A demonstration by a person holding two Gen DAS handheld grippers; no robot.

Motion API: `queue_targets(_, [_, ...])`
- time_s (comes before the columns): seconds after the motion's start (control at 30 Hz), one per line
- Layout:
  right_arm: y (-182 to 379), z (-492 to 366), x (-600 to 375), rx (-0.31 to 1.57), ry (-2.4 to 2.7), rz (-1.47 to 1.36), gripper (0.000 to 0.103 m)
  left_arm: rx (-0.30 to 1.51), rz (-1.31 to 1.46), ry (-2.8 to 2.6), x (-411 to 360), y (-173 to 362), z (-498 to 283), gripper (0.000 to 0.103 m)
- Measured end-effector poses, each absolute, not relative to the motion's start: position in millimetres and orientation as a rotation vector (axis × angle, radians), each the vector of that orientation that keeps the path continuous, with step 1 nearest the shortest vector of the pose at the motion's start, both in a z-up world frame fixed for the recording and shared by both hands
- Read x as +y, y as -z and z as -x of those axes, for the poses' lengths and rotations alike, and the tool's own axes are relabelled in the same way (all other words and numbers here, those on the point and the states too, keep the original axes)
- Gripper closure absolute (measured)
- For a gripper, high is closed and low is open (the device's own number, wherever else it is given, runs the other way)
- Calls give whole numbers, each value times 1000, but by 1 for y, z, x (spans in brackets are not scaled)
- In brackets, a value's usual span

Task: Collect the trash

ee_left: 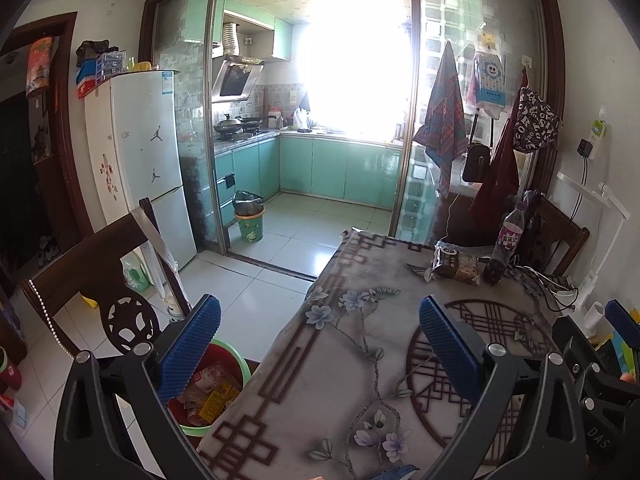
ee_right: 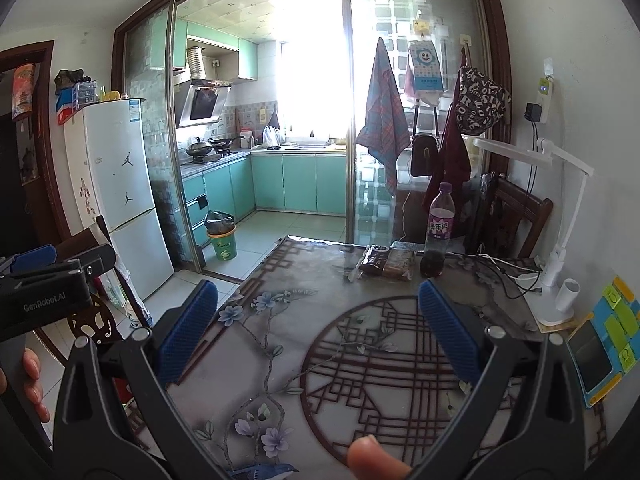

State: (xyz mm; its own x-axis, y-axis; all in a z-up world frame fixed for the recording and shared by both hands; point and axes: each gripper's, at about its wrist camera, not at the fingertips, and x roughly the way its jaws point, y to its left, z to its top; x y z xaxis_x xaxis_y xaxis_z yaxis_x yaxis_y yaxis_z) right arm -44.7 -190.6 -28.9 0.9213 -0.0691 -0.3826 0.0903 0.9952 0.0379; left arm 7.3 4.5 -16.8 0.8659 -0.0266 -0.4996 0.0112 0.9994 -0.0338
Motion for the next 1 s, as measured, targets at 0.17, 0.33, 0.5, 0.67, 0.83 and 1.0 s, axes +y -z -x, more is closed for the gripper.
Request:
queue_targets(0.17, [31,45,-189,394,78,-47,4,534,29,27,4,18,-8,8])
queue_targets(0.33, [31,44,-189,397,79,-48,4,542,27,34,2,20,-8,8])
queue_targets(0.5, [33,43,-191,402,83,-44,4,542,17,36,0,19,-9,8])
queue_targets(0.67, [34,44,-195,404,91,-49,4,545,9,40,-3,19,-9,8])
queue_targets(0.83, [35,46,-200,406,100,-55,4,548,4,28,-4,20,-9,8])
queue_targets(1.0, [36,47,-205,413,109,-61,4,555,5,28,-5,21,-10,8])
